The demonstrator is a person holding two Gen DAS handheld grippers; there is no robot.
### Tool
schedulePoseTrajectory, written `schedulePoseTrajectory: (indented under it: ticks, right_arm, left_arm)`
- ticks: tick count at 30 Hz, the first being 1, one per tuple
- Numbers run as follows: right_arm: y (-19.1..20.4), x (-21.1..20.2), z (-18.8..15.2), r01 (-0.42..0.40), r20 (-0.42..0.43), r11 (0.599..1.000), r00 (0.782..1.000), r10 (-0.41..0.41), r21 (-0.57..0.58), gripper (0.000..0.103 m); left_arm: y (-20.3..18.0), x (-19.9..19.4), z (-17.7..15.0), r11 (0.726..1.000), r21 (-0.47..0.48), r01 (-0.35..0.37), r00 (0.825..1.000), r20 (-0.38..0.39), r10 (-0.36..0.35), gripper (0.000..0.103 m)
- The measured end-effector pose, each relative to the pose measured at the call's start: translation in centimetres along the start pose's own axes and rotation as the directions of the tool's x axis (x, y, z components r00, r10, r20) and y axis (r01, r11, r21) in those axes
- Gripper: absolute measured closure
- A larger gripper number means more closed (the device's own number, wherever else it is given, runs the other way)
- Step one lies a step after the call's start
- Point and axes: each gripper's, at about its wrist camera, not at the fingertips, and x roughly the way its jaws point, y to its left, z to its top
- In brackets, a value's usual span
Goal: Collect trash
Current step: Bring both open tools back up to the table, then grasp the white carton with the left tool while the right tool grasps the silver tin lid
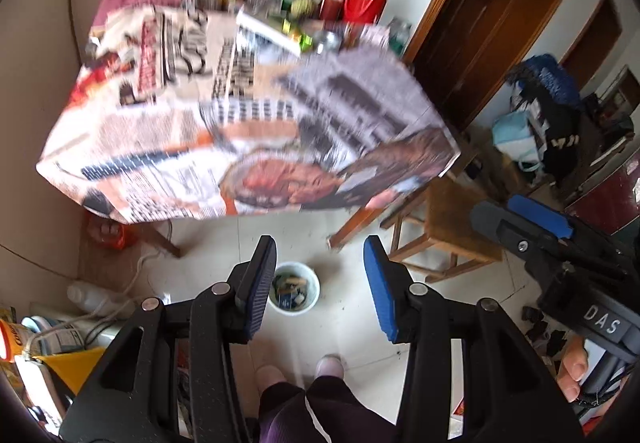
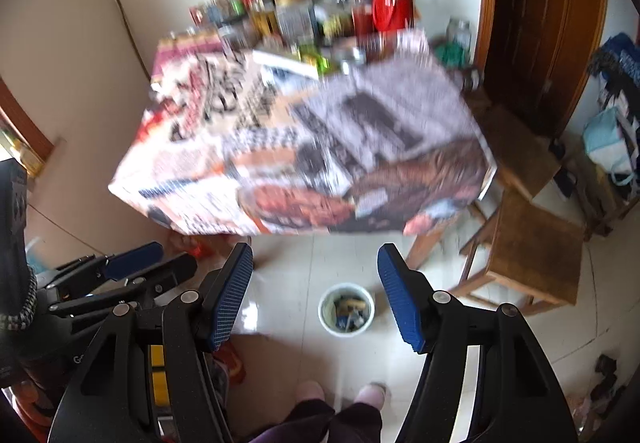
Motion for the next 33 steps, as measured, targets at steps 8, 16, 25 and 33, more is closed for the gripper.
schedulePoseTrajectory:
  ticks: [8,16,25,33]
  right_arm:
    - [2.9,-7.1,1.9,0.059,0.189,0.998,0.981,-0.054,-0.022,0.042]
    - [4.1,-9.5,3.6,0.107,0.328,0.994,0.939,-0.099,-0.006,0.038]
    - [2.7,-8.6,6.3,0.114,0.368,0.993,0.925,-0.1,-0.018,0.033]
    - [-0.3,-5.4,11.8,0.076,0.366,0.994,0.93,-0.044,-0.073,0.032]
  left_arm:
    - [-0.8,-8.2,1.6,0.997,0.082,0.007,0.99,0.14,-0.019,0.058]
    - [0.5,-12.9,3.7,0.995,0.099,-0.002,0.956,0.291,-0.027,0.043]
    - [0.8,-11.7,7.3,0.994,0.087,-0.063,0.942,0.333,0.031,0.034]
    - [-0.6,-7.5,13.3,0.995,0.03,-0.096,0.935,0.347,0.08,0.034]
